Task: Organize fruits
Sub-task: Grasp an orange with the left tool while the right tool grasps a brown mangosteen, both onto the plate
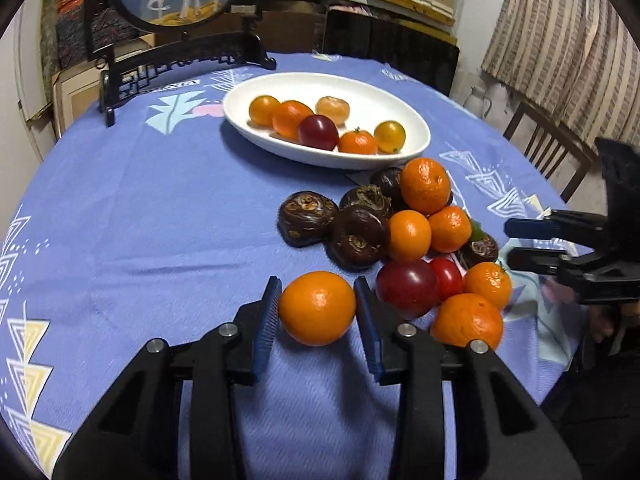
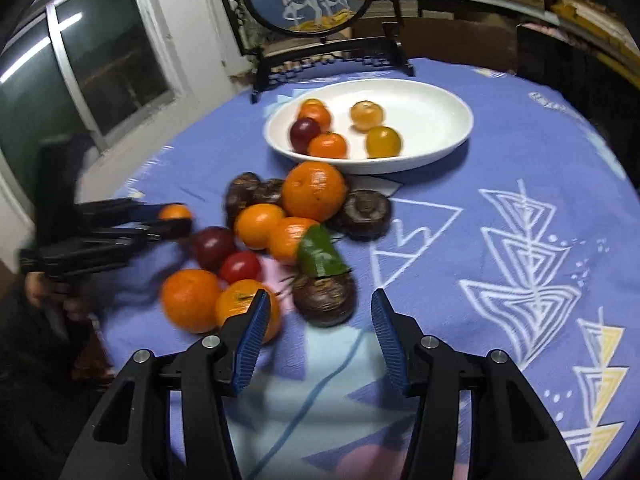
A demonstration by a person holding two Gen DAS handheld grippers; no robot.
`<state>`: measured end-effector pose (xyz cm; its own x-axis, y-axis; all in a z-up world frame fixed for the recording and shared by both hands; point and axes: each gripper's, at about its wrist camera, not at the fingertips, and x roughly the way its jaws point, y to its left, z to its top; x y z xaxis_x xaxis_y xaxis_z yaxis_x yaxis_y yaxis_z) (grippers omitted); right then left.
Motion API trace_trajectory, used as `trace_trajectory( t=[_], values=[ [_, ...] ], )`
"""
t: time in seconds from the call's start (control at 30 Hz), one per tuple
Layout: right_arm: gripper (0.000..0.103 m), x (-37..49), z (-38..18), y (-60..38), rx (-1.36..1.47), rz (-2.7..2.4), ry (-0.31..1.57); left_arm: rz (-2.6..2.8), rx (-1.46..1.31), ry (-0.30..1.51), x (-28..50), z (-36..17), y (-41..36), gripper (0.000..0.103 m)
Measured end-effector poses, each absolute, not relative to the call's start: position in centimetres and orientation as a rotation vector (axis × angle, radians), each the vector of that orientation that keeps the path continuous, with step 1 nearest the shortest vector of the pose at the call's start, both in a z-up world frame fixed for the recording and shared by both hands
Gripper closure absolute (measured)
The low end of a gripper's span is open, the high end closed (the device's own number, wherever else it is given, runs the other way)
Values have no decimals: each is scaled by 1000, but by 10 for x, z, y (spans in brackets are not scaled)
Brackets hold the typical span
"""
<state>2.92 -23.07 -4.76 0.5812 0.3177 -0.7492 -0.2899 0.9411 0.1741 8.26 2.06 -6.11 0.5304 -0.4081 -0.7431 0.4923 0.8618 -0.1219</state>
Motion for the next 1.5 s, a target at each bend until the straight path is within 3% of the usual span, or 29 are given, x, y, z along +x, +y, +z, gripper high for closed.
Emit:
trace_trajectory(
  t=[0.23, 0.3, 0.43, 0.67, 0.97, 1.23, 1.37, 1.5],
  values=[
    [53, 50, -65, -219, 10, 374, 943, -531, 98, 842, 77, -55, 26, 67],
    [61, 53, -64, -218, 5, 368, 939, -533, 89, 838, 77, -53, 26, 67],
    [62, 50, -63, -217, 0, 361, 940, -540, 81, 831, 76, -50, 26, 67],
    [62, 48, -15, -263, 163, 372, 836, -559, 57, 783, 86, -23, 21, 67],
    [62, 136, 17, -288, 269, 314, 791, -611, 68, 765, 169, 6, -40, 67],
    [58, 218, -4, -288, 313, 250, 797, -629, 137, 873, 238, -24, -107, 66],
    [55, 216, -8, -292, 331, 248, 784, -621, 110, 862, 236, -25, -102, 40],
    [55, 189, -7, -286, 293, 254, 783, -627, 115, 797, 205, -10, -83, 40]
  ],
)
